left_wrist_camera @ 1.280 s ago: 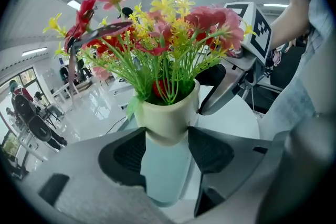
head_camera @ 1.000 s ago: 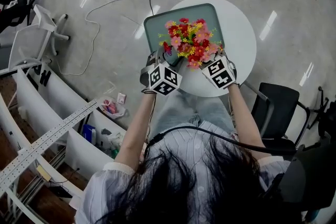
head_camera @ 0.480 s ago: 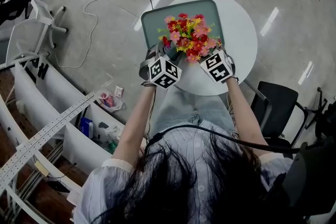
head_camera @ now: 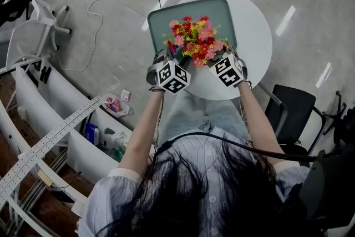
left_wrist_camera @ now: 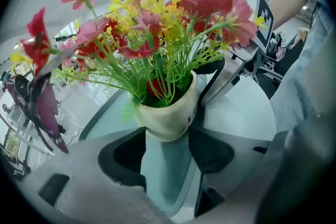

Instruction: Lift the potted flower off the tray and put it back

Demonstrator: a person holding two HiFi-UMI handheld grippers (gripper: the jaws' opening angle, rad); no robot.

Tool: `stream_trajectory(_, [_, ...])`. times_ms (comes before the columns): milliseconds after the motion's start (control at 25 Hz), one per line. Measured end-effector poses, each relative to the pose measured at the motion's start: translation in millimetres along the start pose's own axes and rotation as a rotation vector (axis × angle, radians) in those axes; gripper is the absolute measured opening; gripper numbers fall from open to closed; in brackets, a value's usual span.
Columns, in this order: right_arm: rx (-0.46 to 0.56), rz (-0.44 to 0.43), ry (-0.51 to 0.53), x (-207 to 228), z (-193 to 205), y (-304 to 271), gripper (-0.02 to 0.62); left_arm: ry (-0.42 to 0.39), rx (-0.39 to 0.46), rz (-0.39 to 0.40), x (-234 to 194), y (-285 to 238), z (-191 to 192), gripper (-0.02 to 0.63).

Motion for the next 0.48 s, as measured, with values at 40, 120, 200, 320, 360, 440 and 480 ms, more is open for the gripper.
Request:
stream_trajectory(40, [0.003, 0.001, 0.001, 0.0, 0.4, -0.3, 0.288, -0.004, -0.001, -0.001, -0.3, -0.7, 0.6, 0.241])
stream_trajectory(120, [0.009, 0.006, -0.004, -0.2, 1.4, 0.1, 0.288, -0.011, -0.002, -0.003, -0.7, -1.6, 0.6, 0.241])
stream_trajectory(200, [0.016, 0.013, -0.010, 0.1, 2.3, 0.5, 0.289, -0.010, 0.000, -0.005, -1.1, -3.4, 0.1, 0.241])
stream_trajectory(320, [0.019, 0.021, -0.016, 0.1, 2.9, 0.0, 0.289, 0.018, 0.014, -0.004, -2.5, -4.8, 0.6, 0.241])
stream_trajectory(360, [0.017, 0.023, -0.019, -0.2, 2.9, 0.1, 0.290, 0.035, 0.016, -0.001, -2.9, -4.3, 1.0, 0.241])
stream_trajectory(440, [0.013, 0.034, -0.024, -0.5, 2.4, 2.0, 0.288, 0.074, 0.011, 0.006, -3.0, -1.4, 3.0, 0.241])
stream_trajectory(480, [0.012, 0.043, -0.027, -0.4, 2.1, 3.7, 0.289, 0.094, 0.007, 0.008, -2.8, 1.1, 4.8, 0.241])
Point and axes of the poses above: the fingertips, and each gripper's own axes: y backward along the fingers, x to its right, z out of its underside, the point moved 7 cm from there along y, backward along the fingers, and after that the axes turned 12 degrees about x, right-handed, at the moved point
